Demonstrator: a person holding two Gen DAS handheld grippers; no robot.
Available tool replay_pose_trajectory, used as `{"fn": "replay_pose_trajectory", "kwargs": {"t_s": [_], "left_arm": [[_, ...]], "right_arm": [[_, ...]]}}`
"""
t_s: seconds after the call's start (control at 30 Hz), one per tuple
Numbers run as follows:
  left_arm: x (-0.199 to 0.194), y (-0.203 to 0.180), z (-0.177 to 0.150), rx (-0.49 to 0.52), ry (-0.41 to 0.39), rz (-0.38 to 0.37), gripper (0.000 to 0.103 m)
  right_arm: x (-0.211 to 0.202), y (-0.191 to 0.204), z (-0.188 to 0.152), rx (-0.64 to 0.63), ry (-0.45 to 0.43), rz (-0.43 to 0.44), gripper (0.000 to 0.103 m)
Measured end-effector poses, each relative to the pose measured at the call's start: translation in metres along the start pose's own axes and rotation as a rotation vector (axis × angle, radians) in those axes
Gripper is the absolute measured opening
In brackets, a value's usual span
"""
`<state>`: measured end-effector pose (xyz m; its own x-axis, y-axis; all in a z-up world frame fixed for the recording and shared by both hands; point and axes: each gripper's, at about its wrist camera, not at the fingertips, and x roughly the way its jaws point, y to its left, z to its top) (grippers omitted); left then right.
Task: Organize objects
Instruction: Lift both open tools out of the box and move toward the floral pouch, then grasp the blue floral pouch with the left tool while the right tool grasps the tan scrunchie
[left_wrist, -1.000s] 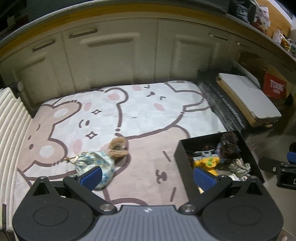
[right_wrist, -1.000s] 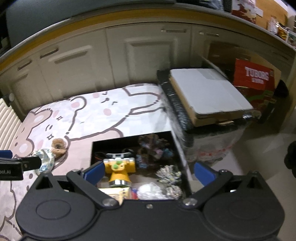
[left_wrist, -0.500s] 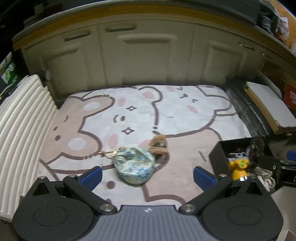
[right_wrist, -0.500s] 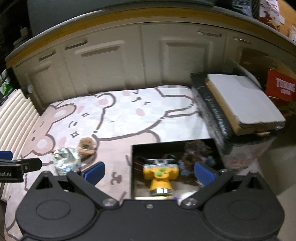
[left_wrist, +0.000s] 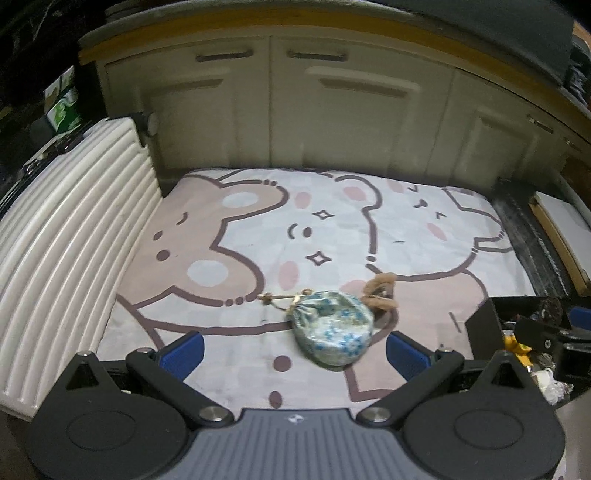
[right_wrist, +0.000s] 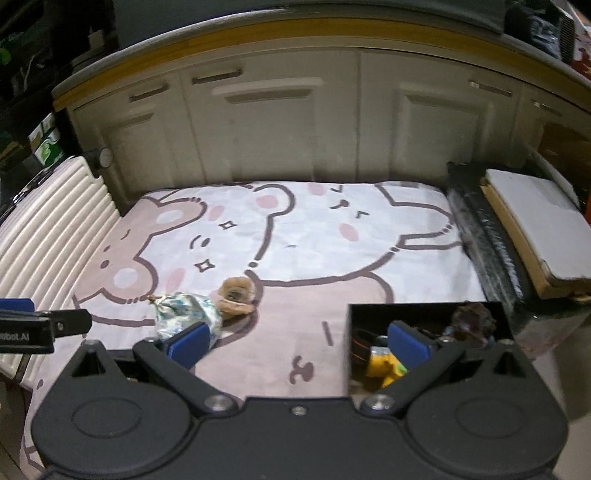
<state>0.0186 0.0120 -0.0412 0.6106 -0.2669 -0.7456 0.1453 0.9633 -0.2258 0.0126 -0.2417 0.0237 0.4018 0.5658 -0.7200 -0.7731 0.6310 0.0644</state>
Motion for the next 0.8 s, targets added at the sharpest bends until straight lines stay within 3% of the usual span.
{"fn": "replay_pose_trajectory", "kwargs": {"t_s": [0.27, 0.57, 0.8], "left_arm": [[0.012, 0.009, 0.003, -0.030, 0.003, 0.028, 0.103], [0.031, 0.000, 0.002, 0.003, 0.006, 0.012, 0.103], [0.048, -0.018, 0.005, 0.056, 0.007, -0.002, 0.103]], "right_arm": [[0.000, 0.004, 0.012, 0.036, -0.037, 0.008, 0.103], [0.019, 0.017, 0.032, 0.024, 0.030, 0.031, 0.097], [0.034, 0.032, 0.056, -0.038, 0.046, 0.051, 0.086]]}}
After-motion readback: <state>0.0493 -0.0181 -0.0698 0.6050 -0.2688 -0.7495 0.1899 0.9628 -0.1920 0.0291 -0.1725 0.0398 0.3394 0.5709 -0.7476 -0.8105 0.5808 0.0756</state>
